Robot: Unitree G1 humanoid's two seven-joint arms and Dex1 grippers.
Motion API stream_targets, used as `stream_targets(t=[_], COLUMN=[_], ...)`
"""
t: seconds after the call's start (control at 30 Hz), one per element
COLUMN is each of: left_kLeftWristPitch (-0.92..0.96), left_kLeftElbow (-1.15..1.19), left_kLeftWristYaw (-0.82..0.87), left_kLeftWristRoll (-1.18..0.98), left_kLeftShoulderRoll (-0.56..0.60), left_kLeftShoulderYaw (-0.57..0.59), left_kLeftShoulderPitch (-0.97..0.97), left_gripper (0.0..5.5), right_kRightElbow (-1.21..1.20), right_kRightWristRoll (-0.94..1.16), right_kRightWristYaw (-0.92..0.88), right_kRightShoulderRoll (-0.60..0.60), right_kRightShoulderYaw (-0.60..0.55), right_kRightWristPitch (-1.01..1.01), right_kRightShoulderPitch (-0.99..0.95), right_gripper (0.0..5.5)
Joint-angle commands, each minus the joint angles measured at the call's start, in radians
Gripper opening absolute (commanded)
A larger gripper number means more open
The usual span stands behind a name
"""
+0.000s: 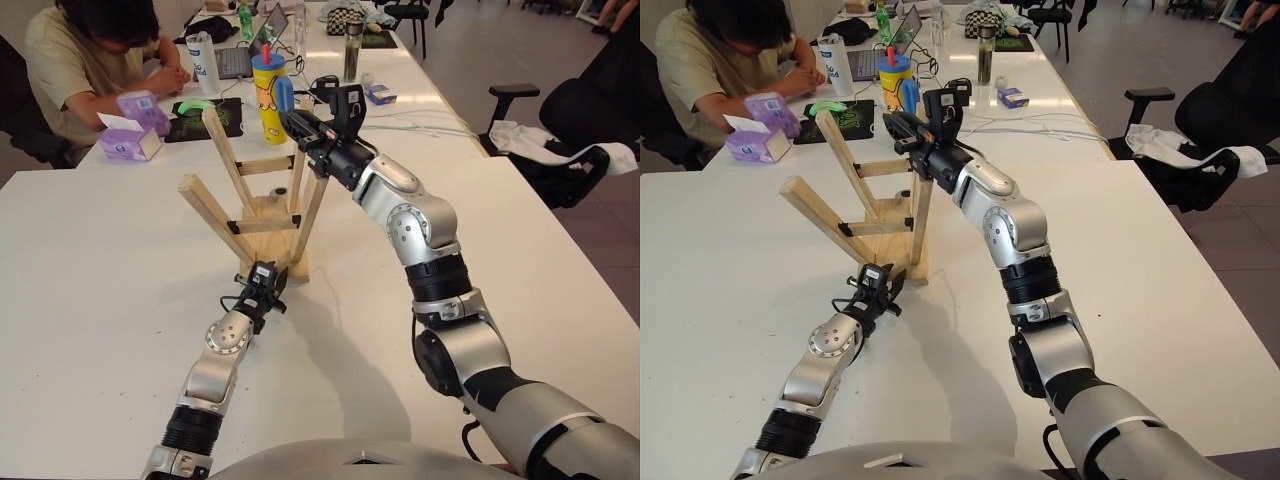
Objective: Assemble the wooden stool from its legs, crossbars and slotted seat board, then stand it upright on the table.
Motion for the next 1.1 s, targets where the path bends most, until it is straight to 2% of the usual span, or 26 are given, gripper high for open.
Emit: stream_targets(t=[0.03,0.13,0.23,0.37,0.57,0.77,0.97,1.1], left_kLeftWristPitch=[0.065,-0.03,-0.113,-0.118,-0.114,-0.041,0.031,0.026], left_kLeftElbow=[0.066,-0.011,-0.096,-0.14,-0.175,-0.079,0.058,0.125], left_kLeftWristYaw=[0.006,0.01,0.001,0.012,0.008,0.072,0.087,0.087], left_kLeftWristRoll=[0.011,-0.025,-0.02,0.004,0.04,0.116,0.113,0.111], left_kLeftShoulderRoll=[0.022,0.006,0.018,0.038,0.104,0.132,0.123,0.097], left_kLeftShoulderYaw=[0.016,0.046,0.045,0.051,0.08,0.109,0.127,0.105], left_kLeftShoulderPitch=[0.059,0.071,0.09,0.158,0.282,0.221,0.076,0.001], left_gripper=[1.55,1.55,1.55,1.55,1.55,1.55,1.55,1.55], right_kRightElbow=[0.0,-0.058,-0.102,0.001,0.329,0.559,0.458,0.344], right_kRightWristRoll=[0.022,0.06,0.047,-0.043,-0.147,-0.168,-0.241,-0.269], right_kRightWristYaw=[-0.024,-0.037,-0.026,0.087,0.309,0.5,0.765,0.68], right_kRightShoulderRoll=[-0.017,-0.064,-0.088,-0.117,-0.096,-0.028,0.03,0.082], right_kRightShoulderYaw=[-0.121,-0.231,-0.248,-0.156,-0.078,-0.061,0.156,0.206], right_kRightWristPitch=[-0.039,-0.069,-0.064,-0.123,-0.362,-0.5,-0.39,-0.345], right_kRightShoulderPitch=[0.087,0.062,0.143,0.206,0.052,-0.102,-0.021,0.092], right_gripper=[0.81,0.81,0.81,0.81,0.81,0.81,0.81,0.81])
